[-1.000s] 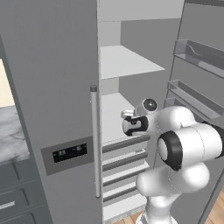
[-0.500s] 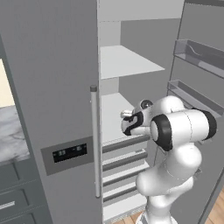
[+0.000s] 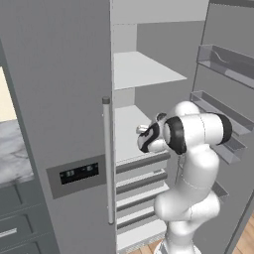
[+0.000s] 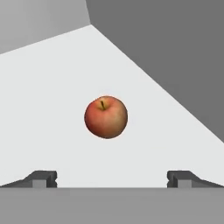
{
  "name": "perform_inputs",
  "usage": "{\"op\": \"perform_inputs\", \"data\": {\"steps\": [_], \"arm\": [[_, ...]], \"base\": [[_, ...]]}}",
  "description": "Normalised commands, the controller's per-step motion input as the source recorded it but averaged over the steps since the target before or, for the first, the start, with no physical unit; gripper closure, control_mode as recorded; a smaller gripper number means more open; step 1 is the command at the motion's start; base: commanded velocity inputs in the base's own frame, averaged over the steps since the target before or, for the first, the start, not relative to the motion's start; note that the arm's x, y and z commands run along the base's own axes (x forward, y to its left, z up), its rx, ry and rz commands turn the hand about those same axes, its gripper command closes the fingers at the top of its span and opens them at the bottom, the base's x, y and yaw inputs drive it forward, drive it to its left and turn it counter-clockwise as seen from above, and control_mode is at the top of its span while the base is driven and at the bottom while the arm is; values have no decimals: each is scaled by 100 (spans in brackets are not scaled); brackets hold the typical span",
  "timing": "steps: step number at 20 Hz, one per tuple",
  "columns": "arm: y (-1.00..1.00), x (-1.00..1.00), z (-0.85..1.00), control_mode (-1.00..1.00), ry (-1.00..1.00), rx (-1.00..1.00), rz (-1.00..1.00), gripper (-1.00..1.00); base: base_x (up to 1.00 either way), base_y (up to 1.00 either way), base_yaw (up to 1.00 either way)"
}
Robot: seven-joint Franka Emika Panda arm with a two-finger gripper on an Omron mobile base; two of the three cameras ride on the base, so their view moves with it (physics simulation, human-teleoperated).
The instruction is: Pick the tangerine and apple from the fridge and place them inside the tupperware on the counter.
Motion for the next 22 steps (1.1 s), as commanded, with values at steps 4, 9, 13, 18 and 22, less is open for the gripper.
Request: {"op": "perform_inputs", "data": {"steps": [4,9,13,18,22], "arm": [[0,46,-26,-100,4,0,-2,-100],[0,53,-29,-100,2,0,-3,-100],[5,32,-48,-100,1,0,-4,-100],[28,25,-50,-100,1,0,-6,-100],[27,56,-29,-100,0,0,-5,-100]], "base": [[0,0,0],[0,0,0],[0,0,0],[0,0,0],[0,0,0]]}}
